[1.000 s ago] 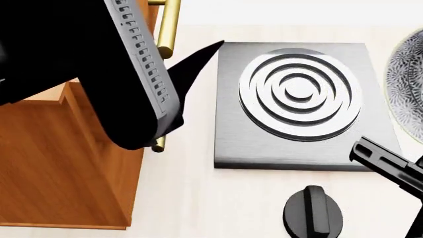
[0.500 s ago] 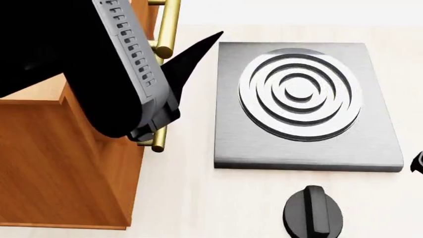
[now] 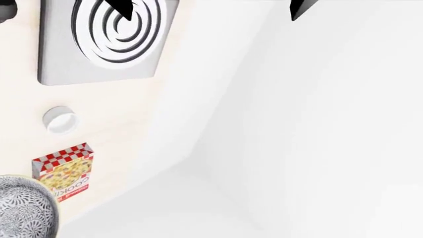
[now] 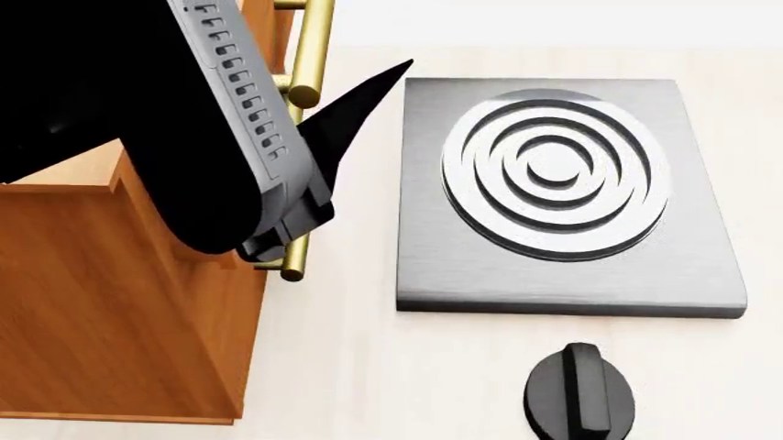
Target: Pick the akita bowl on the wooden cabinet and place it on the plate.
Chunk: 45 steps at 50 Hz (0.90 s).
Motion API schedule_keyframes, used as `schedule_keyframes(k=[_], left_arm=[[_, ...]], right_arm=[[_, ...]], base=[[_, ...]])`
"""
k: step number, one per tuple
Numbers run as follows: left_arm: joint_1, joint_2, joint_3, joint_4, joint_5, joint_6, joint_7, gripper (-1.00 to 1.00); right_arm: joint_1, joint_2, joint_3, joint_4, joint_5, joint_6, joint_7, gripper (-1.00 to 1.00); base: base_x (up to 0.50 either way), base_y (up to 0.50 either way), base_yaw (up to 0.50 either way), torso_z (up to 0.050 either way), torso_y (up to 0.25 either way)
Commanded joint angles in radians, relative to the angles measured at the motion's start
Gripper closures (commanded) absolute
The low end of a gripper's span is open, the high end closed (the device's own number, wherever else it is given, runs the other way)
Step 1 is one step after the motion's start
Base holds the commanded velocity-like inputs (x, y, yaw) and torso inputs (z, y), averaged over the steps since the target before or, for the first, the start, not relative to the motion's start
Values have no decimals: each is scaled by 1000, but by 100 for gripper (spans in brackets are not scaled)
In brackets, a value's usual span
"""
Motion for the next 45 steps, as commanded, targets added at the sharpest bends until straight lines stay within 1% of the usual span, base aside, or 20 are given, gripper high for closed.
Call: schedule_keyframes(k=[1, 10, 11, 24, 33, 45], left_arm=[[3, -4, 0, -2, 0, 4, -3, -100], [0, -6, 0, 3, -5, 0, -6, -100], [-1, -6, -2, 1, -5, 1, -6, -100], [11, -14, 3, 5, -2, 8, -11, -100], [21, -18, -1, 5, -4, 13, -15, -100], [29, -20, 5, 5, 0, 22, -15, -100]], right_arm=[[-91, -56, 137, 16, 90, -113, -88, 100], [-124, -97, 191, 52, 147, -162, -124, 100], [-134, -119, 205, 70, 178, -183, -139, 100], [-148, -157, 250, 93, 246, -220, -119, 100], [-145, -156, 274, 102, 280, -227, -73, 100], [-123, -155, 247, 182, 288, -217, -92, 100]], base=[[0, 0, 0, 10, 0], [0, 0, 0, 0, 0], [0, 0, 0, 0, 0], [0, 0, 0, 0, 1], [0, 0, 0, 0, 0], [0, 0, 0, 0, 0]])
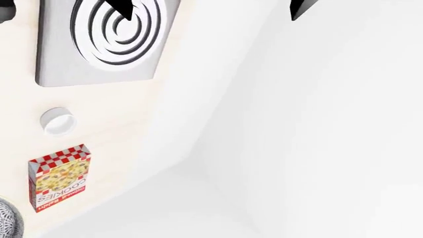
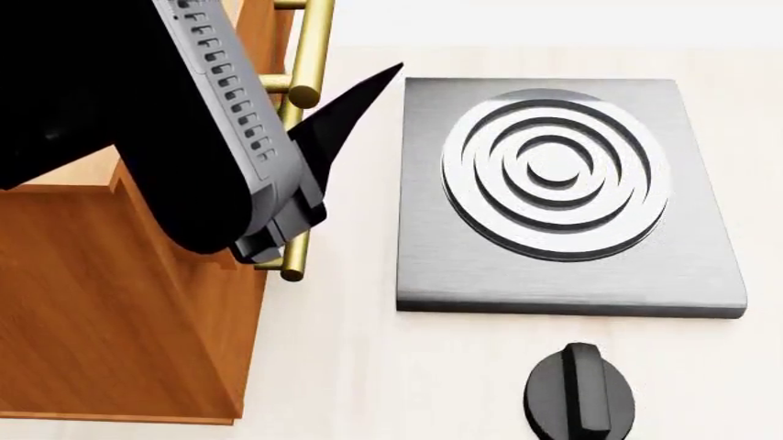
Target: Pick the akita bowl on the wooden cabinet and place it on the plate.
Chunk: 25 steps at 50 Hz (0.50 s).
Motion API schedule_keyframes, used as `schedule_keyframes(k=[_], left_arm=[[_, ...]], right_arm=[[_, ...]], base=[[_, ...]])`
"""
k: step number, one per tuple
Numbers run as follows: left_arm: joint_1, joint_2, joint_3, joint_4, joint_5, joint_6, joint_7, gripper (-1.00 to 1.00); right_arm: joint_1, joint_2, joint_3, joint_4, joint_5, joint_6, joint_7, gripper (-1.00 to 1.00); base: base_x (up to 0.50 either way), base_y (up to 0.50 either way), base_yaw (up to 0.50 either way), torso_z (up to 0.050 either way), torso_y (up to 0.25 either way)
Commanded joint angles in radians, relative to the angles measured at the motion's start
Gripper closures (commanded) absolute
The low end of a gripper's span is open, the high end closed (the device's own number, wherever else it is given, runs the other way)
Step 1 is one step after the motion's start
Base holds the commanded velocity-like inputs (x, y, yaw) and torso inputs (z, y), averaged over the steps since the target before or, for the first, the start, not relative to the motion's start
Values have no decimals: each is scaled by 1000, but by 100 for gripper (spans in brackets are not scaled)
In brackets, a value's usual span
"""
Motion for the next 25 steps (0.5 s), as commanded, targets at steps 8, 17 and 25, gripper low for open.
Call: schedule_keyframes(k=[8, 17, 25], left_arm=[[11, -3, 5, 0, 3, 10, -3, -100], [12, -4, 5, 0, 1, 11, -3, -100], [9, -5, 4, 0, -1, 10, -4, -100]], right_arm=[[36, -4, -29, 92, 10, 10, -22, 100], [52, -6, -48, 134, -6, 17, -24, 100], [43, -24, -51, 159, -17, 14, -32, 100]], base=[[0, 0, 0, 0, 1], [0, 0, 0, 0, 0], [0, 0, 0, 1, 0]])
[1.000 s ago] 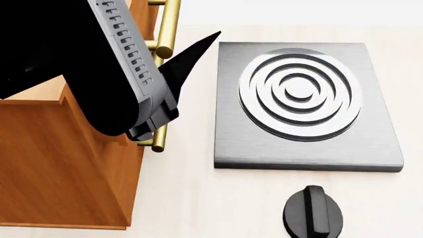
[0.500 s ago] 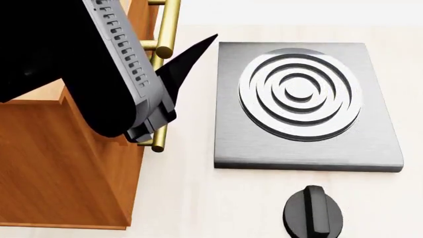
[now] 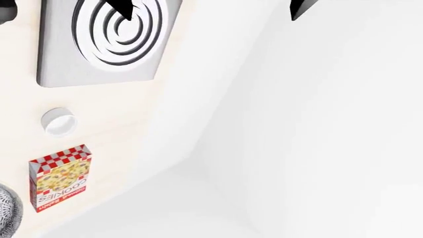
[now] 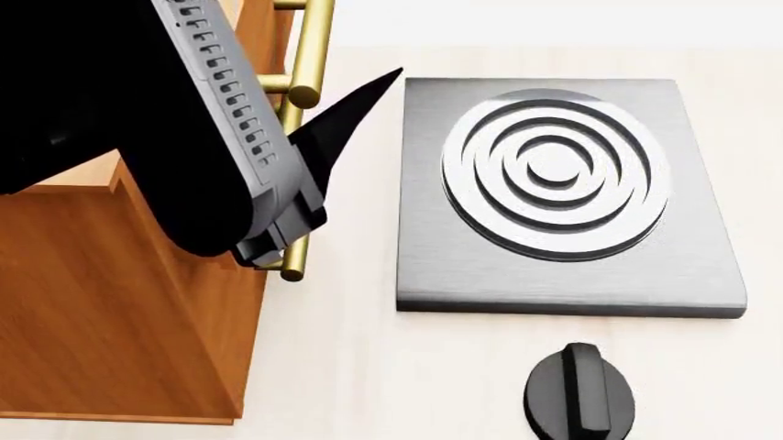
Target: Pick the akita bowl on the wooden cabinet and place it on the plate.
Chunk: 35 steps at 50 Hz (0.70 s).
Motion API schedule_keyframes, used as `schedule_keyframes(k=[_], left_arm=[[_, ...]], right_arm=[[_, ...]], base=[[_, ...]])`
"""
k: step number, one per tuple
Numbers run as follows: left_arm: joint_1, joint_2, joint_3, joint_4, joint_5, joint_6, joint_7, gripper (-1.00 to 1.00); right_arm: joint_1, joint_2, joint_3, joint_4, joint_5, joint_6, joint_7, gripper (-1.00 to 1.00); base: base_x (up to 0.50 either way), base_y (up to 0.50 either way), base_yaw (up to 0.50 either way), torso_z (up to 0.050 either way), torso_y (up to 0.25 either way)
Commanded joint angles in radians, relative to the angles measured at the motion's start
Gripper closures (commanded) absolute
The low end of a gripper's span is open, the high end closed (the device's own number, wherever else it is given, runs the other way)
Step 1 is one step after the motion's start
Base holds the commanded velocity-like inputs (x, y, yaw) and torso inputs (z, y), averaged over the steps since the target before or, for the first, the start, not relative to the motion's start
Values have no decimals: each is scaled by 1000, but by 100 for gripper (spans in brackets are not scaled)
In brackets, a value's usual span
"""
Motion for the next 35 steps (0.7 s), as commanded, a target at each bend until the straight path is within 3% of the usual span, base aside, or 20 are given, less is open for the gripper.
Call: schedule_keyframes(k=[1, 35], left_arm=[[-1, -1, 0, 1, -2, 0, -2, -100], [11, 0, 6, -5, -1, 13, -4, -100]], right_arm=[[2, -16, -4, 41, -20, -1, -13, 100], [-43, -77, 1, 130, -43, -19, -65, 100]], base=[[0, 0, 0, 0, 0], [0, 0, 0, 0, 0]])
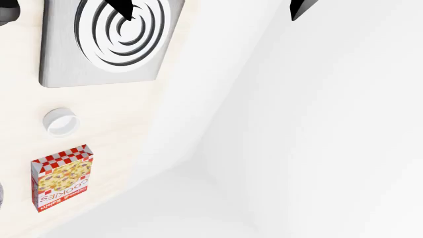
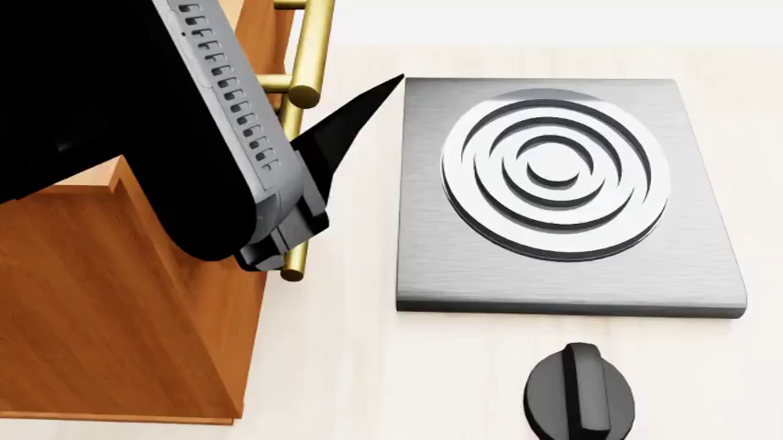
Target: Pick the akita bowl on the wooden cabinet and place it on the plate.
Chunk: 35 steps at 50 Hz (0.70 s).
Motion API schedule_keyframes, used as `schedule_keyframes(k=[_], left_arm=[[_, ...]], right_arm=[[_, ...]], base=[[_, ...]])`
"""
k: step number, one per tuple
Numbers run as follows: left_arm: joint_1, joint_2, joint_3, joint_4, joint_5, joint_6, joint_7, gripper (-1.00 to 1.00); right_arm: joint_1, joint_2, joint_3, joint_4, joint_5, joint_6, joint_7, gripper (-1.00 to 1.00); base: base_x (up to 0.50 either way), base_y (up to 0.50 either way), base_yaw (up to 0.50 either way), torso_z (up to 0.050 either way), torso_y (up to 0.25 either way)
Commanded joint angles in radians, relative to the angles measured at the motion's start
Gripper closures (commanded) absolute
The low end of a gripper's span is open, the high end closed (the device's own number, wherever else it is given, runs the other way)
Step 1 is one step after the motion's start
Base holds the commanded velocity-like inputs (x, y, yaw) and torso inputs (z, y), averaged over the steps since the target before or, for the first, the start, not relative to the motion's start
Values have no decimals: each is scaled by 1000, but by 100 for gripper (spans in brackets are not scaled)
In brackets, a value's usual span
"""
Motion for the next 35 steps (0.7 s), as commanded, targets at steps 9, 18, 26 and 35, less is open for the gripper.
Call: schedule_keyframes(k=[9, 18, 26, 35], left_arm=[[2, -2, 5, -3, 1, 6, 0, -100], [7, -6, 4, -2, 1, 8, -2, -100], [13, -2, 20, -8, 15, 22, 2, -100], [14, -3, 18, -8, 9, 20, 1, -100]], right_arm=[[-13, -10, 17, 27, -8, -4, -24, 100], [-24, 2, 30, 35, -15, 1, -23, 100], [-49, 18, 55, 36, -23, 3, -33, 100], [-42, 15, 41, 73, -36, 8, -48, 100]], base=[[0, 0, 0, 0, 1], [0, 0, 0, 0, 0], [0, 0, 0, 1, 0], [0, 0, 0, 0, 0]])
